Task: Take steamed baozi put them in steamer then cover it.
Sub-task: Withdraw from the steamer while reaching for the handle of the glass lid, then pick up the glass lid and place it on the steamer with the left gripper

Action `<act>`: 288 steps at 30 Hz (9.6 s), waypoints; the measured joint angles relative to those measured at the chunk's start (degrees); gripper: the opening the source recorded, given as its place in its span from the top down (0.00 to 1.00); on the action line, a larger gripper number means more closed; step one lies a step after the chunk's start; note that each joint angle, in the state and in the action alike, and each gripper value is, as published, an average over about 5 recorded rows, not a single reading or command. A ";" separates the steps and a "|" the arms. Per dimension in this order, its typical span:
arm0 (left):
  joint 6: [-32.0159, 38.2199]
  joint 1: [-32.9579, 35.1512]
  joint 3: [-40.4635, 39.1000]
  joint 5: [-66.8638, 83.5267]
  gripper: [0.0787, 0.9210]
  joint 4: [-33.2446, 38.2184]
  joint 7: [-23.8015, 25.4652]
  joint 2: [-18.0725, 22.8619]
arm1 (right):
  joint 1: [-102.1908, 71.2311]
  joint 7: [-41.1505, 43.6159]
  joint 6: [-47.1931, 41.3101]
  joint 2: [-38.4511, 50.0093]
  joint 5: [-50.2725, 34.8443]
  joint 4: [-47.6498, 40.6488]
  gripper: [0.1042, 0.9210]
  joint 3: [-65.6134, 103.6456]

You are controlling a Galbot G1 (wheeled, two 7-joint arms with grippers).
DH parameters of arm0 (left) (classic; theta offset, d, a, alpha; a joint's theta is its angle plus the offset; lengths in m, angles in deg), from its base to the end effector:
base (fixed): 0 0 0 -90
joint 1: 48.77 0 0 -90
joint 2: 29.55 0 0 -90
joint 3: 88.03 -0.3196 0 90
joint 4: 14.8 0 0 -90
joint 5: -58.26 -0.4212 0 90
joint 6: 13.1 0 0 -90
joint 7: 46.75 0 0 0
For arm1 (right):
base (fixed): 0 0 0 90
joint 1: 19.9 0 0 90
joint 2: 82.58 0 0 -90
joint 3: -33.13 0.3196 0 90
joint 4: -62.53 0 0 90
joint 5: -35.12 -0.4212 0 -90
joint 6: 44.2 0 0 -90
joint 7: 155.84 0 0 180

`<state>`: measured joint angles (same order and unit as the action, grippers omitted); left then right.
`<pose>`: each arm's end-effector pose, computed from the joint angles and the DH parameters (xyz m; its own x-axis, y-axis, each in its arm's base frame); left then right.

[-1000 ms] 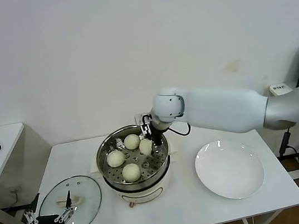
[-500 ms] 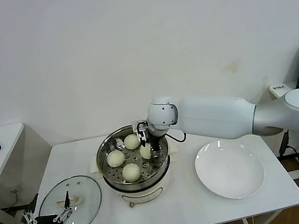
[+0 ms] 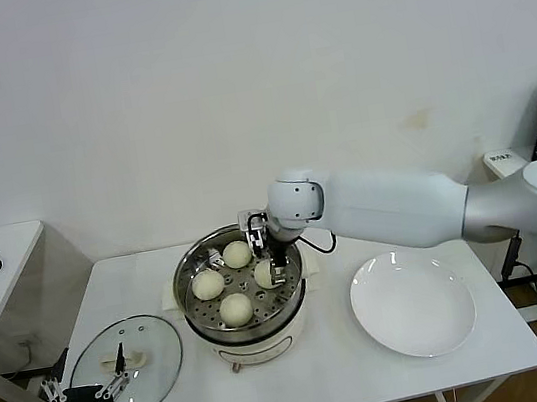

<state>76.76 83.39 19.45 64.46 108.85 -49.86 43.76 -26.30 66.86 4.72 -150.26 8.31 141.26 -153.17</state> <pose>0.2128 0.1256 -0.2633 -0.9886 -0.1326 0.0719 -0.1044 0.9455 0.3083 0.5194 0.2272 -0.1039 -0.2754 -0.3058 0.9114 -0.9487 -0.0666 -0.3090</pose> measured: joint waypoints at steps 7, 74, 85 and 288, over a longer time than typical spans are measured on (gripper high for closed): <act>0.04 -0.54 -0.44 -0.18 0.12 -0.75 0.00 -0.03 | -2.66 -8.02 1.35 4.85 -3.34 5.42 0.12 4.83; 15.32 -10.07 0.06 -70.77 0.12 -30.65 -9.70 -9.88 | -114.91 -32.06 47.12 -13.99 11.09 33.25 0.12 115.51; 15.43 -14.37 -2.88 -72.79 0.12 -33.41 -8.68 -10.81 | -116.91 -31.89 47.62 -15.17 11.77 33.85 0.12 117.22; -30.27 -42.89 -42.53 -94.88 0.64 -17.44 21.90 9.43 | -114.34 -29.96 53.13 -18.75 37.93 25.59 0.12 104.63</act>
<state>46.49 40.49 -23.08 -30.42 91.41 -27.96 53.18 -140.64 36.89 57.85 -169.01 46.24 166.85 -48.54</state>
